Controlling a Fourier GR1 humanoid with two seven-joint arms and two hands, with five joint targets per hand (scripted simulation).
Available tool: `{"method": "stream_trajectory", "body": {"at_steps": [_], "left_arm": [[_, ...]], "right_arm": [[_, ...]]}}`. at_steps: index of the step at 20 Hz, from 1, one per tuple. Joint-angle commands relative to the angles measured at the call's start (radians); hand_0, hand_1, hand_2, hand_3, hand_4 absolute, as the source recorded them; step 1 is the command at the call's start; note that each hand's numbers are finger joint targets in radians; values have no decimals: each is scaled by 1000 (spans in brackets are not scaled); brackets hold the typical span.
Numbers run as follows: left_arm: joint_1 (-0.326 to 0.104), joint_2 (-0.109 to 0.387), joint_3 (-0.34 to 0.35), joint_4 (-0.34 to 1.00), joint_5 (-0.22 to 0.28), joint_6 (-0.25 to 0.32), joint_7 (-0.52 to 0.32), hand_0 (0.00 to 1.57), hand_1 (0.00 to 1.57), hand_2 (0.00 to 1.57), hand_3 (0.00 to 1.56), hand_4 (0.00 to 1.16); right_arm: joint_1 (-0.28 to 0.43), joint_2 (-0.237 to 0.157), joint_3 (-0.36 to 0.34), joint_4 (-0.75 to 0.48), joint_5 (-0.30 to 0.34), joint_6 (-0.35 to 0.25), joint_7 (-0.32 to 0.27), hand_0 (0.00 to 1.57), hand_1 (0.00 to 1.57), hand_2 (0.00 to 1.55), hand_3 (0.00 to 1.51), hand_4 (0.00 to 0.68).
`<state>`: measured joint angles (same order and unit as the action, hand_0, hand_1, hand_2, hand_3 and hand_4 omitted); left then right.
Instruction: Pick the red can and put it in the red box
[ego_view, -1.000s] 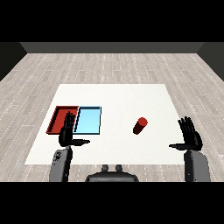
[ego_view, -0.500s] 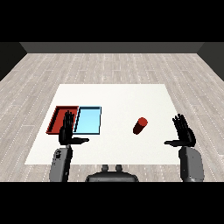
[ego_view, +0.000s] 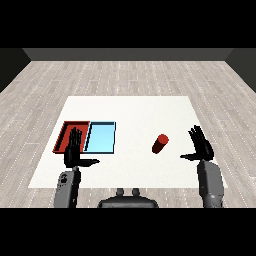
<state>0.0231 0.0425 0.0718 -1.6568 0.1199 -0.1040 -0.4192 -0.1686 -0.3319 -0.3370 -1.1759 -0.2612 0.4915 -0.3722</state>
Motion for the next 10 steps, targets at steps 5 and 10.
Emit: {"method": "stream_trajectory", "body": {"at_steps": [5, 10], "left_arm": [[-43, -3, 6, 79, -36, 16, -63, 0, 0, 0, 0, 0], [-68, 21, 50, 163, 3, -12, -95, 0, 0, 0, 0, 0]], "right_arm": [[-6, 68, 36, 78, -7, -6, -5, 0, 0, 0, 0, 0], [-61, 101, 69, 138, 21, -33, -49, 0, 0, 0, 0, 0]]}}
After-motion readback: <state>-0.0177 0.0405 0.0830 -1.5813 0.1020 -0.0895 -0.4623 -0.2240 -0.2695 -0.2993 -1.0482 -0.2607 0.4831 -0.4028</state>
